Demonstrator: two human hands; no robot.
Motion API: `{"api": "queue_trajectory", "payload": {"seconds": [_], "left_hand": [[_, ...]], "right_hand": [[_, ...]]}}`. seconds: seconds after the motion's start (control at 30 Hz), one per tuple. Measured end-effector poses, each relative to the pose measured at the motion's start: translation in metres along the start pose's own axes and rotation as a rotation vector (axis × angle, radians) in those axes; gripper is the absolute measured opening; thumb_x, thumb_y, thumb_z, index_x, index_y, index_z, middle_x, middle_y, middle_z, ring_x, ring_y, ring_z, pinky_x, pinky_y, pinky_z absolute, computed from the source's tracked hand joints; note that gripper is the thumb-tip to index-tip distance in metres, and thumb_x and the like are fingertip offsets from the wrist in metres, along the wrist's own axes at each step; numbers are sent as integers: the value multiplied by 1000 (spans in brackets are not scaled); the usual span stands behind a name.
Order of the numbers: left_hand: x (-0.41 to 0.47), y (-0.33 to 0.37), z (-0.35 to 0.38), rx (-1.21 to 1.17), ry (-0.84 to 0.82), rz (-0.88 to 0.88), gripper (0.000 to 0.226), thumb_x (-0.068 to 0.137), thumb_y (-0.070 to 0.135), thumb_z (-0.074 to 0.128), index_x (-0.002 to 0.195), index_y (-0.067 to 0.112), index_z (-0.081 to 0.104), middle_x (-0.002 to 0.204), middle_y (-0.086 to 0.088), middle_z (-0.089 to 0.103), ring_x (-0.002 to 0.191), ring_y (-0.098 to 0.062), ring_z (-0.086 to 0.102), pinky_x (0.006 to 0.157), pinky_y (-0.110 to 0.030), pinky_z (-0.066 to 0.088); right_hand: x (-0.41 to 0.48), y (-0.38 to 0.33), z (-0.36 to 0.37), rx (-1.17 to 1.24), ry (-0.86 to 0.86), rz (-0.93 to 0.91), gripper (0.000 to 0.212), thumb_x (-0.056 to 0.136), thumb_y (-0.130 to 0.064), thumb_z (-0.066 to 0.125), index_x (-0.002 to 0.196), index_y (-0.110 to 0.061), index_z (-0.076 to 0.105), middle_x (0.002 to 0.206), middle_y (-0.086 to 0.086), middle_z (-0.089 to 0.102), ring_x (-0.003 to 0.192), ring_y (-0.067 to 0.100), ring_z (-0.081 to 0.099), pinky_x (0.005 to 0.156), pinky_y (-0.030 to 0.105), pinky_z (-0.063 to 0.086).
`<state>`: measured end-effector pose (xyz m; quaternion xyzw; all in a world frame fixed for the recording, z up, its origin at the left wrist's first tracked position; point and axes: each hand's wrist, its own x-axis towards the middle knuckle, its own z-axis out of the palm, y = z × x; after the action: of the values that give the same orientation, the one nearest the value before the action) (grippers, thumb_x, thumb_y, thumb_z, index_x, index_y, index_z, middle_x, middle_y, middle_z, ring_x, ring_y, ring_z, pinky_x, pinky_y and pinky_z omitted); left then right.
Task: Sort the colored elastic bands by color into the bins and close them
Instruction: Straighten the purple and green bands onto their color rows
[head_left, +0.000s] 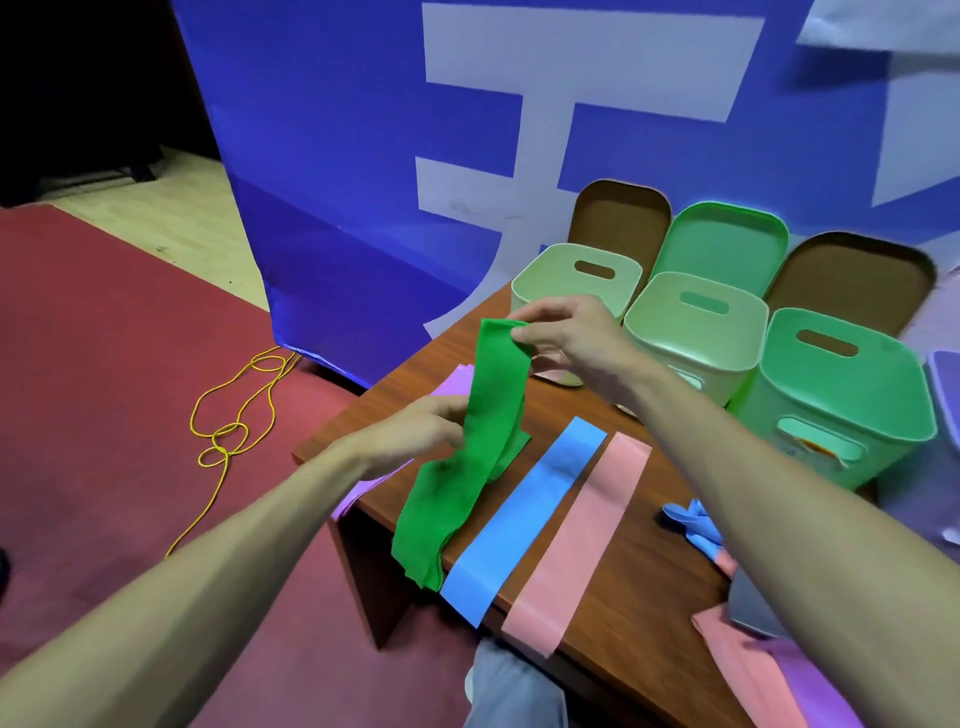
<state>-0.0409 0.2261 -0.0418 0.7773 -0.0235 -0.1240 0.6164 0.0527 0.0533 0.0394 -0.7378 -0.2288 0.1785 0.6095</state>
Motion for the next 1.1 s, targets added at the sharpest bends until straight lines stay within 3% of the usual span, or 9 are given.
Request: {"api": "queue_trajectory", "payload": {"seconds": [0.07,0.17,0.3,0.53,0.67,0.73,0.87,1.0,1.1], "left_hand": [[5,-4,-2,-11,87,-12,59,74,-16,34,117,10,64,118,0,67,105,-10,63,84,-20,50],[19,-13,-7,40,258,-75,39,87,-5,36,108,8,66,109,-3,69,95,-15,63,84,-26,50],[41,-27,-1,98,315,-123,19,95,14,49,97,8,67,87,-3,65,70,-9,54,63,-18,44],[98,-56,0,654,206,27,19,90,17,59,103,8,69,100,-7,71,88,-18,63,77,-24,45],[127,-67,-5,909,107,45,19,76,28,72,86,16,62,91,-6,62,88,-23,56,77,-36,47],[130,-59,-6,884,82,59,20,74,24,76,76,21,56,85,-3,59,86,-21,54,74,-31,43],[123,-28,-9,606,132,49,18,79,9,72,74,17,57,73,2,59,66,-9,53,59,-12,41],[108,15,-10,342,151,109,19,77,1,73,77,13,59,67,-2,58,55,-4,52,53,-15,45],[95,45,-10,202,152,161,20,77,-8,68,78,11,61,70,-5,57,56,-5,53,54,-16,46]], "right_hand": [[-5,-8,-3,50,-13,-23,10,83,5,62,90,0,66,65,4,65,60,15,63,62,33,54],[-12,-5,-8,47,-17,-3,12,83,5,61,83,-6,66,70,8,64,58,14,63,57,29,53],[-13,17,-12,-42,0,92,15,85,3,60,83,-10,66,79,13,64,60,13,63,53,25,52],[-6,46,-20,-144,-83,175,16,86,5,58,86,-8,68,85,15,64,76,22,61,72,35,53],[0,57,-29,-144,-72,176,17,84,6,61,88,-8,69,64,-1,63,70,17,60,72,33,53],[2,61,-34,-132,-62,186,16,82,7,63,89,-7,70,64,0,63,74,21,59,81,39,52],[-1,63,-41,-121,-163,216,15,82,8,64,91,-2,70,80,12,66,80,22,62,92,45,50],[-5,50,-35,-201,-265,147,16,79,5,69,85,-10,70,71,7,64,70,17,59,75,32,51],[-7,34,-26,-280,-154,20,14,77,4,71,83,-8,71,73,11,64,67,13,55,61,18,44]]}}
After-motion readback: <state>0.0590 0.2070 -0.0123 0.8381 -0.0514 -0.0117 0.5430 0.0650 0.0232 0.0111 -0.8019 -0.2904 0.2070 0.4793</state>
